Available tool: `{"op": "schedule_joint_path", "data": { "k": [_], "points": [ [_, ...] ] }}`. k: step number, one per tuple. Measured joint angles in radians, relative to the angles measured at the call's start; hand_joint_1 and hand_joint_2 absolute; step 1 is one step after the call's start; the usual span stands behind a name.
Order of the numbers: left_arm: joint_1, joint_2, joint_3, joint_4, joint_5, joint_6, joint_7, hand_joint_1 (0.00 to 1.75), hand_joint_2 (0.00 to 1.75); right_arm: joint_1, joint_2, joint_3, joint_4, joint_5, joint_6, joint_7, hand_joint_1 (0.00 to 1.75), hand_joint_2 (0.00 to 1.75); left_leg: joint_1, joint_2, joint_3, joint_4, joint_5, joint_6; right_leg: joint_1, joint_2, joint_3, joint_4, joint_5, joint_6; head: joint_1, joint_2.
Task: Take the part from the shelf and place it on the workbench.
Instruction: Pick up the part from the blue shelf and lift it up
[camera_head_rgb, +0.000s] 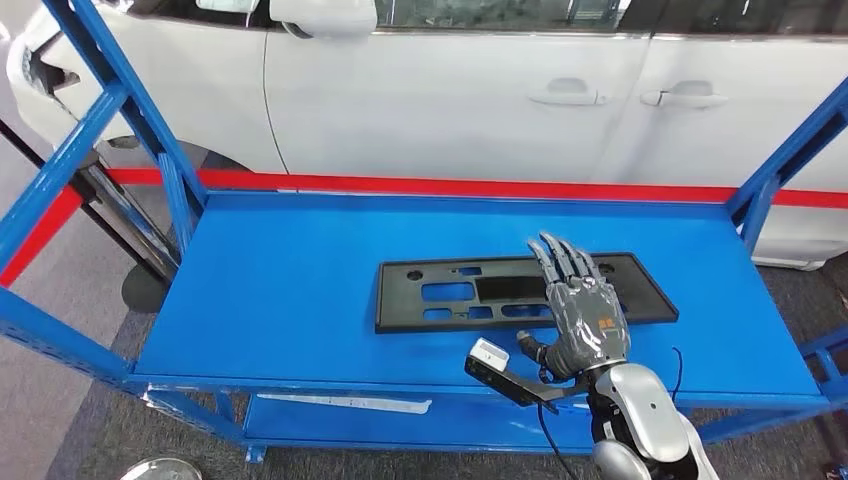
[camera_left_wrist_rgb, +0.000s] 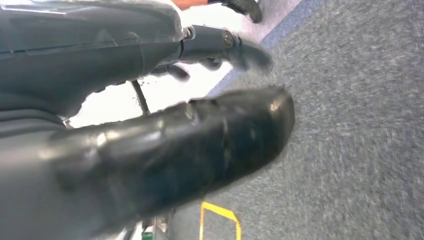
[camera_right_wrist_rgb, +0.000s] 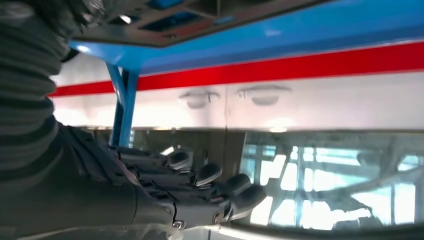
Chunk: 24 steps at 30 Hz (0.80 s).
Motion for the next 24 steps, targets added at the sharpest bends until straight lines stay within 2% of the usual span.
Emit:
{"op": "schedule_joint_path", "data": {
  "k": [2, 3, 4, 6, 7, 8, 9, 11, 12, 14, 15, 16, 18, 19, 24],
  "points": [
    [0.001, 0.0, 0.0, 0.001, 0.0, 0.002, -0.007, 0.0, 0.0, 0.004, -0.002, 0.001, 0.0, 0.007, 0.003, 0.0, 0.0, 1.75, 0.002, 0.002, 0.012, -0.009, 0.006, 0.015, 0.0, 0.0, -0.013, 0.025, 0.004, 0.009, 0.001, 0.0],
    [0.001, 0.0, 0.0, 0.001, 0.0, 0.003, -0.012, 0.0, 0.0, 0.006, -0.004, 0.001, 0.002, 0.014, 0.005, 0.0, 0.0, 1.75, 0.003, 0.002, 0.021, -0.015, 0.005, 0.02, -0.002, -0.001, -0.033, 0.062, 0.004, 0.013, 0.001, 0.0],
    [0.001, 0.0, 0.0, 0.001, 0.0, 0.004, -0.018, 0.0, 0.0, 0.008, -0.006, 0.001, 0.004, 0.021, 0.008, 0.0, 0.0, 1.75, 0.005, 0.003, 0.029, -0.022, 0.004, 0.024, -0.004, -0.002, -0.065, 0.115, -0.004, 0.018, 0.001, 0.0],
    [0.0, 0.0, 0.0, 0.001, 0.0, 0.006, -0.029, 0.0, 0.0, 0.016, -0.013, 0.002, 0.014, 0.033, 0.012, 0.0, 0.0, 1.75, 0.005, 0.002, 0.042, -0.028, -0.005, 0.032, -0.009, -0.004, -0.151, 0.238, -0.048, 0.026, 0.002, 0.0],
    [0.0, 0.0, 0.0, 0.001, 0.0, 0.006, -0.033, 0.0, 0.0, 0.022, -0.017, 0.002, 0.022, 0.037, 0.014, 0.0, 0.0, 1.75, 0.005, 0.001, 0.047, -0.029, -0.01, 0.034, -0.011, -0.004, -0.189, 0.281, -0.067, 0.029, 0.002, 0.0],
    [0.001, 0.0, 0.0, 0.001, 0.0, 0.007, -0.037, 0.0, 0.0, 0.028, -0.02, 0.001, 0.031, 0.04, 0.015, -0.001, 0.0, 1.75, 0.004, 0.0, 0.053, -0.028, -0.016, 0.034, -0.013, -0.004, -0.215, 0.298, -0.068, 0.03, 0.002, 0.0],
    [0.001, 0.0, 0.0, 0.001, 0.0, 0.008, -0.04, 0.0, 0.0, 0.033, -0.023, 0.0, 0.039, 0.041, 0.015, -0.001, 0.0, 1.75, 0.004, -0.001, 0.061, -0.028, -0.023, 0.034, -0.015, -0.004, -0.224, 0.28, -0.044, 0.03, 0.002, 0.0],
    [0.001, 0.0, 0.0, 0.001, 0.0, 0.008, -0.046, 0.0, 0.0, 0.038, -0.027, -0.004, 0.054, 0.041, 0.015, 0.0, 0.0, 1.75, 0.005, -0.001, 0.078, -0.029, -0.036, 0.028, -0.017, -0.005, -0.196, 0.163, 0.051, 0.026, 0.002, 0.0],
    [0.001, 0.0, 0.0, 0.001, 0.0, 0.008, -0.048, 0.0, 0.0, 0.04, -0.029, -0.006, 0.062, 0.041, 0.014, 0.0, 0.0, 1.75, 0.005, -0.001, 0.086, -0.029, -0.042, 0.024, -0.015, -0.006, -0.18, 0.107, 0.083, 0.023, 0.001, 0.0],
    [0.0, -0.001, 0.0, 0.001, 0.0, 0.009, -0.051, 0.0, 0.0, 0.043, -0.03, -0.01, 0.076, 0.041, 0.014, 0.0, 0.0, 0.87, 0.005, -0.001, 0.089, -0.029, -0.052, 0.013, -0.007, -0.009, -0.16, 0.041, 0.101, 0.015, 0.002, 0.0],
    [-0.001, -0.001, 0.0, 0.001, 0.0, 0.009, -0.052, 0.0, 0.0, 0.045, -0.031, -0.012, 0.081, 0.039, 0.013, -0.001, 0.0, 0.44, 0.005, 0.0, 0.091, -0.029, -0.059, 0.014, -0.004, -0.009, -0.157, 0.033, 0.097, 0.014, 0.002, 0.0],
    [-0.001, -0.001, 0.0, 0.001, 0.0, 0.01, -0.053, 0.0, 0.0, 0.047, -0.031, -0.015, 0.083, 0.027, 0.012, -0.005, 0.0, 0.0, 0.004, 0.001, 0.092, -0.028, -0.064, 0.021, -0.004, -0.009, -0.152, 0.025, 0.102, 0.014, 0.003, 0.0],
    [-0.001, -0.002, 0.0, 0.002, 0.0, 0.01, -0.054, 0.0, 0.0, 0.05, -0.029, -0.027, 0.085, -0.027, 0.01, -0.022, 0.0, 0.0, 0.004, 0.003, 0.098, -0.029, -0.07, 0.04, -0.004, -0.005, -0.146, 0.023, 0.105, 0.015, 0.002, 0.0],
    [-0.001, -0.002, 0.0, 0.002, 0.0, 0.01, -0.054, 0.0, 0.0, 0.05, -0.025, -0.037, 0.085, -0.071, 0.008, -0.033, 0.0, 0.0, 0.005, 0.003, 0.101, -0.031, -0.068, 0.044, -0.002, -0.004, -0.145, 0.023, 0.104, 0.013, 0.002, 0.0],
    [-0.001, -0.006, 0.01, 0.001, 0.0, 0.01, -0.051, 0.0, 0.0, 0.066, 0.036, -0.14, -0.002, -0.377, -0.035, -0.078, 0.0, 0.0, 0.006, 0.003, 0.11, -0.046, -0.067, 0.041, 0.0, -0.004, -0.143, 0.023, 0.097, 0.002, 0.002, -0.001]
  ]
}}
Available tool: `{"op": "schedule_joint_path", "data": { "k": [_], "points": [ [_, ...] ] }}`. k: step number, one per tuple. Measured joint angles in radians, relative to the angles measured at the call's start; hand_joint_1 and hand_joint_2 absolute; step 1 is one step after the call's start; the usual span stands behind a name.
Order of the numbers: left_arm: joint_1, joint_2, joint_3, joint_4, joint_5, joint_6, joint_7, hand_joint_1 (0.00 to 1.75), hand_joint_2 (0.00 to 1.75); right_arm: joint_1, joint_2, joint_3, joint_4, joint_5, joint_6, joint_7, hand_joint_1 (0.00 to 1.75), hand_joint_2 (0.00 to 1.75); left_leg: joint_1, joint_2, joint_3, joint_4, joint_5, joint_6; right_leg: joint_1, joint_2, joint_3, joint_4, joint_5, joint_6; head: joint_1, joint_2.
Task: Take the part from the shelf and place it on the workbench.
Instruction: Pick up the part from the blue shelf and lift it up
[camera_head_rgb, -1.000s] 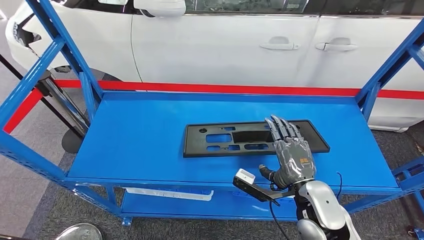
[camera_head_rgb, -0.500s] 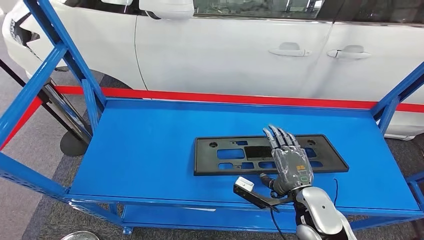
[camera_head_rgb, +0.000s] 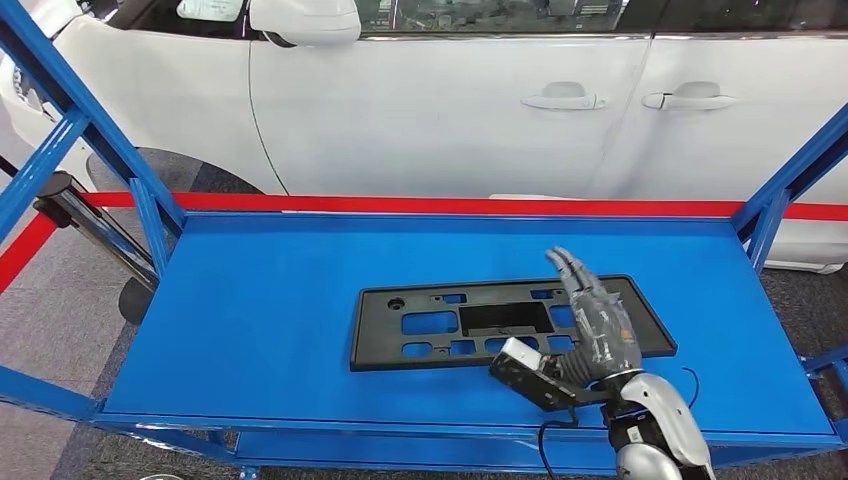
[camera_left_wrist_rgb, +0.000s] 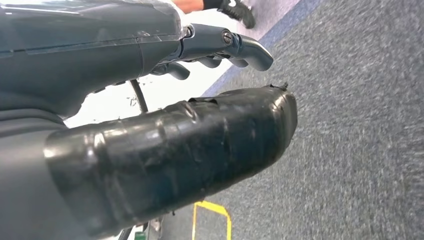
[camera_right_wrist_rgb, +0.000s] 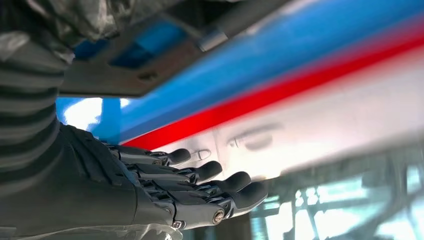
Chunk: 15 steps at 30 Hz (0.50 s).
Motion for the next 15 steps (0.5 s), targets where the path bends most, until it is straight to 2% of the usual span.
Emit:
{"op": "schedule_joint_path", "data": {
  "k": [2, 5, 7, 15],
  "points": [
    [0.001, -0.005, 0.002, 0.0, 0.0, -0.002, 0.002, 0.0, 0.0, 0.001, 0.03, -0.052, -0.054, -0.07, -0.008, -0.007, 0.0, 0.0, 0.0, 0.0, 0.002, -0.003, 0.0, -0.004, 0.001, 0.0, 0.001, 0.0, -0.002, -0.003, 0.0, 0.0],
    [0.002, -0.011, 0.005, 0.0, 0.0, -0.006, 0.006, 0.0, 0.0, 0.002, 0.065, -0.114, -0.14, -0.134, -0.029, -0.035, 0.0, 0.0, 0.003, 0.0, 0.004, -0.007, 0.001, -0.026, 0.002, -0.001, 0.001, 0.001, -0.003, -0.004, 0.0, 0.0],
    [0.002, -0.015, 0.008, 0.0, 0.0, -0.008, 0.008, 0.0, 0.0, 0.004, 0.085, -0.151, -0.188, -0.153, -0.04, -0.05, 0.0, 0.0, 0.003, 0.0, 0.006, -0.009, 0.0, -0.035, 0.002, 0.0, 0.002, 0.001, -0.003, -0.005, 0.0, 0.0],
    [0.002, -0.022, 0.018, -0.001, 0.0, -0.009, 0.009, 0.0, 0.0, 0.016, 0.125, -0.214, -0.262, -0.16, -0.041, -0.063, 0.0, 0.0, 0.003, 0.0, 0.01, -0.008, -0.001, -0.042, 0.001, 0.0, 0.007, 0.002, -0.003, -0.005, 0.0, 0.0]
  ]
}}
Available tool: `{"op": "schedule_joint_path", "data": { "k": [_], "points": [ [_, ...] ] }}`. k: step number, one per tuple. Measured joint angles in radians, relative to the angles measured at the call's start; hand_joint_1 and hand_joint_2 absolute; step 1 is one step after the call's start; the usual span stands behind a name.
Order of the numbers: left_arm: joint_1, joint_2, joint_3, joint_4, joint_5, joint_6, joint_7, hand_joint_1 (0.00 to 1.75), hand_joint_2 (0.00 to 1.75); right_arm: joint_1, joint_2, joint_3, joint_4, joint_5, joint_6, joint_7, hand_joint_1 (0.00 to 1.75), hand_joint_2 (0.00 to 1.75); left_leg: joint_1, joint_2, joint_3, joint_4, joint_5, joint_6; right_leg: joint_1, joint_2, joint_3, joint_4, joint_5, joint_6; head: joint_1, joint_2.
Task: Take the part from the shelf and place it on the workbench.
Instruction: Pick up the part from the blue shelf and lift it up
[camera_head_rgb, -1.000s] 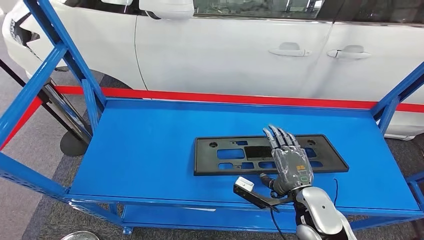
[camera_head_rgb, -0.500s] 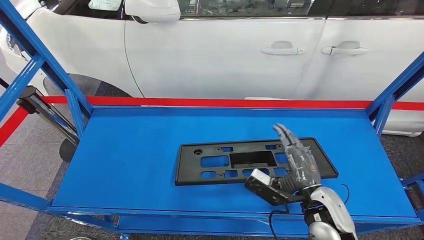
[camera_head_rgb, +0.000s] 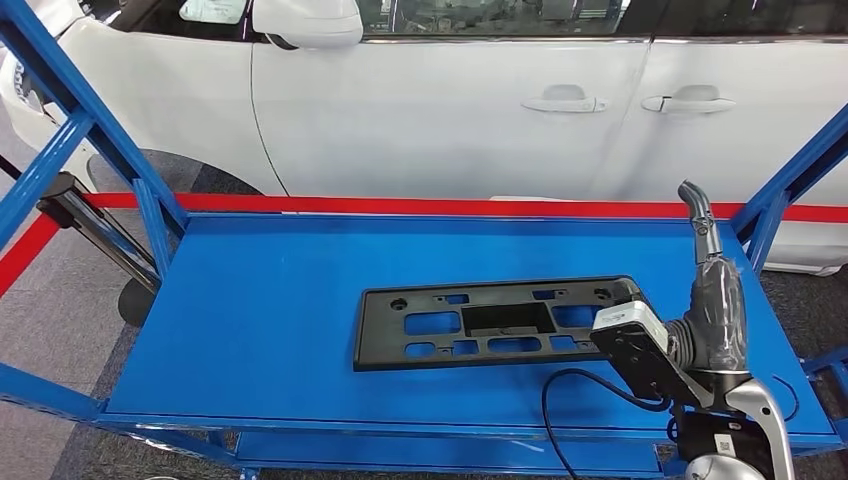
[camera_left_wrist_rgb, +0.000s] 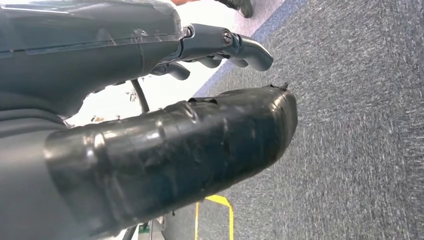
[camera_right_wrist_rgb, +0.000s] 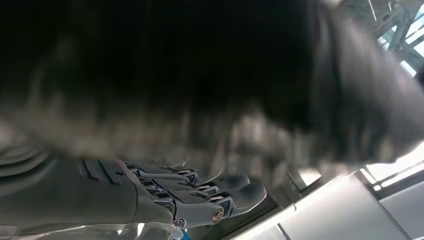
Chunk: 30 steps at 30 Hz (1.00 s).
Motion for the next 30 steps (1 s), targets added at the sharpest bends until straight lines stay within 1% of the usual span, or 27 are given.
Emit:
{"op": "schedule_joint_path", "data": {
  "k": [7, 11, 16, 18, 20, 25, 28, 30],
  "points": [
    [0.0, -0.002, 0.006, 0.0, 0.0, -0.005, 0.0, 0.0, 0.0, 0.003, 0.01, -0.018, -0.006, -0.007, -0.001, -0.035, 0.0, 0.0, -0.001, 0.0, 0.002, 0.001, -0.001, -0.001, -0.001, 0.0, 0.002, 0.0, 0.0, 0.0, 0.0, 0.0],
    [0.0, -0.002, 0.006, 0.0, 0.0, -0.005, 0.0, 0.0, 0.0, 0.004, 0.01, -0.025, 0.006, 0.028, -0.003, -0.047, 0.0, 1.75, -0.001, 0.0, 0.002, 0.001, -0.001, -0.001, -0.001, 0.0, 0.002, 0.0, 0.0, 0.0, 0.0, 0.0],
    [0.0, -0.002, 0.006, 0.0, 0.0, -0.003, -0.006, 0.0, 0.0, 0.009, 0.001, -0.021, 0.045, 0.138, 0.014, -0.032, 0.0, 1.75, -0.001, 0.0, 0.002, 0.001, -0.001, -0.001, -0.001, 0.0, 0.002, 0.0, 0.0, 0.0, 0.0, 0.0],
    [0.0, -0.002, 0.006, 0.0, 0.0, -0.001, -0.008, 0.0, 0.0, 0.02, -0.024, -0.002, 0.068, 0.181, 0.026, -0.036, 0.0, 1.75, -0.001, 0.0, 0.002, 0.001, -0.001, -0.001, -0.001, 0.0, 0.003, 0.0, 0.0, 0.0, 0.0, 0.0],
    [0.0, -0.001, 0.006, 0.0, 0.0, 0.0, -0.009, 0.0, 0.0, 0.036, -0.055, 0.025, 0.094, 0.198, 0.038, -0.042, 0.0, 1.75, -0.001, 0.0, 0.002, 0.001, -0.001, -0.001, -0.001, 0.0, 0.003, 0.0, 0.0, 0.0, 0.0, 0.0],
    [0.0, 0.002, 0.007, 0.0, 0.0, 0.001, -0.011, 0.0, 0.0, 0.061, -0.117, 0.07, 0.14, 0.178, 0.052, -0.057, 0.0, 1.75, -0.001, 0.0, 0.002, 0.001, -0.001, -0.001, -0.001, 0.0, 0.002, 0.0, 0.0, 0.0, 0.0, 0.0],
    [0.0, 0.008, 0.008, 0.0, 0.0, 0.003, -0.016, 0.0, 0.0, 0.078, -0.177, 0.104, 0.168, 0.093, 0.092, -0.092, 0.0, 1.75, -0.001, 0.0, 0.002, 0.001, -0.002, -0.001, -0.001, 0.0, 0.002, 0.0, 0.0, 0.0, 0.0, 0.0],
    [0.0, 0.017, 0.009, 0.0, 0.0, 0.005, -0.02, 0.0, 0.0, 0.091, -0.232, 0.128, 0.186, 0.024, 0.109, -0.121, 0.0, 1.75, -0.001, 0.0, 0.002, 0.001, -0.002, -0.001, -0.001, -0.001, 0.003, 0.0, 0.0, 0.001, 0.0, 0.0]
  ]
}}
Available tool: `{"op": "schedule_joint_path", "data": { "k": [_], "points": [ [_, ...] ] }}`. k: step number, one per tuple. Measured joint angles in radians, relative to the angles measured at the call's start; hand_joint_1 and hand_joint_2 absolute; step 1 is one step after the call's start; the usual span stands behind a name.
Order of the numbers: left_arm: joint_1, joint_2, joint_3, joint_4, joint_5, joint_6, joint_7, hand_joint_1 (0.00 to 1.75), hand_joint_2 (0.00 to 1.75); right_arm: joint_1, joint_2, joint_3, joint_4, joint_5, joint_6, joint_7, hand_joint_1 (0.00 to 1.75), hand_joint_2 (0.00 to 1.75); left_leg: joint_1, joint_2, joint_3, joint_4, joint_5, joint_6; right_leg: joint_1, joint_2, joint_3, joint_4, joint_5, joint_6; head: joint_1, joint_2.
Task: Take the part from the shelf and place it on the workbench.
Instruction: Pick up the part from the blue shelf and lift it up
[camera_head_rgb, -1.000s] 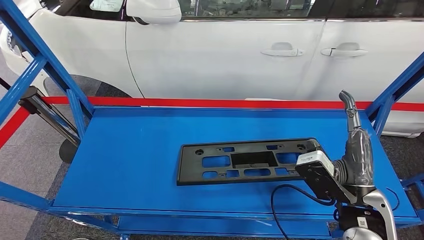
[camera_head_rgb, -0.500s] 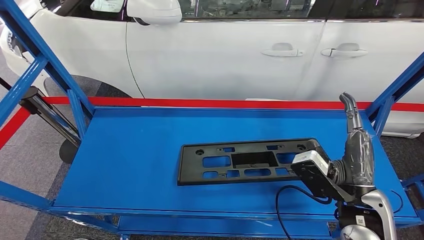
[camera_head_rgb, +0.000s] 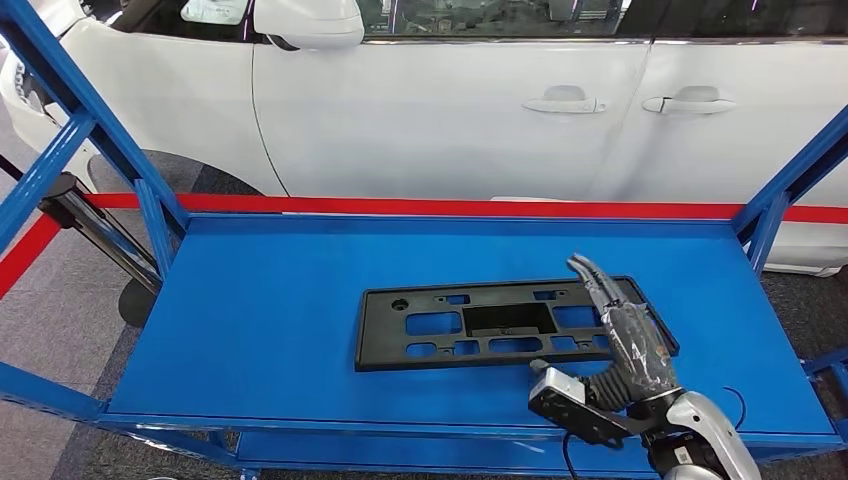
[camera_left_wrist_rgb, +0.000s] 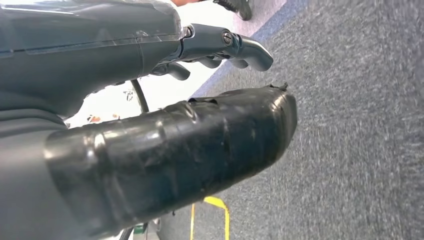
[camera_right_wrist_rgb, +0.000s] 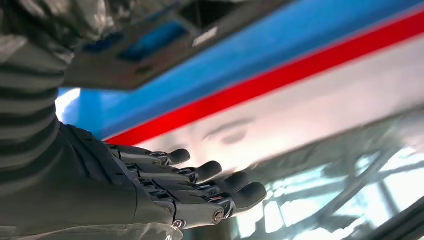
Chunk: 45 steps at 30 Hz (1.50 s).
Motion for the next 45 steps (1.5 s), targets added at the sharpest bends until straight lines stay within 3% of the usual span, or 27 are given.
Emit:
{"op": "schedule_joint_path", "data": {
  "k": [6, 16, 29, 34, 45],
  "points": [
    [0.0, 0.016, 0.002, 0.0, 0.0, 0.005, -0.006, 0.0, 0.0, 0.039, -0.111, 0.047, 0.025, -0.07, -0.032, -0.034, 0.0, 1.75, 0.0, 0.0, 0.0, 0.0, -0.001, 0.0, 0.0, 0.0, 0.0, 0.0, 0.0, 0.0, 0.0, 0.0],
    [-0.001, 0.019, 0.026, 0.001, 0.0, 0.007, -0.007, 0.0, 0.0, 0.07, -0.17, 0.075, 0.029, -0.075, -0.061, -0.061, 0.0, 1.75, 0.0, 0.0, 0.0, 0.0, -0.001, 0.001, 0.0, 0.0, 0.0, 0.0, 0.0, 0.0, 0.0, 0.0],
    [-0.002, 0.021, 0.026, 0.001, 0.0, 0.005, -0.008, 0.0, 0.0, 0.056, -0.174, 0.104, 0.067, 0.004, -0.108, -0.028, 0.0, 1.75, 0.0, 0.0, 0.0, 0.0, -0.001, 0.001, 0.0, 0.0, 0.0, 0.0, 0.0, 0.0, 0.0, 0.0],
    [-0.002, 0.022, 0.026, 0.001, 0.0, 0.002, -0.01, 0.0, 0.0, 0.042, -0.172, 0.107, 0.081, 0.035, -0.102, 0.022, 0.0, 1.75, 0.0, 0.0, 0.0, 0.0, -0.001, 0.001, 0.0, 0.0, 0.0, 0.0, 0.0, 0.0, 0.0, 0.0],
    [-0.01, 0.034, 0.025, 0.005, 0.0, -0.004, -0.021, 0.0, 0.0, -0.116, -0.12, 0.085, 0.277, 0.148, -0.052, 0.117, 0.0, 1.75, 0.0, 0.0, 0.001, 0.001, -0.001, 0.001, 0.0, 0.0, 0.001, 0.0, 0.0, 0.0, 0.0, 0.0]
  ]
}}
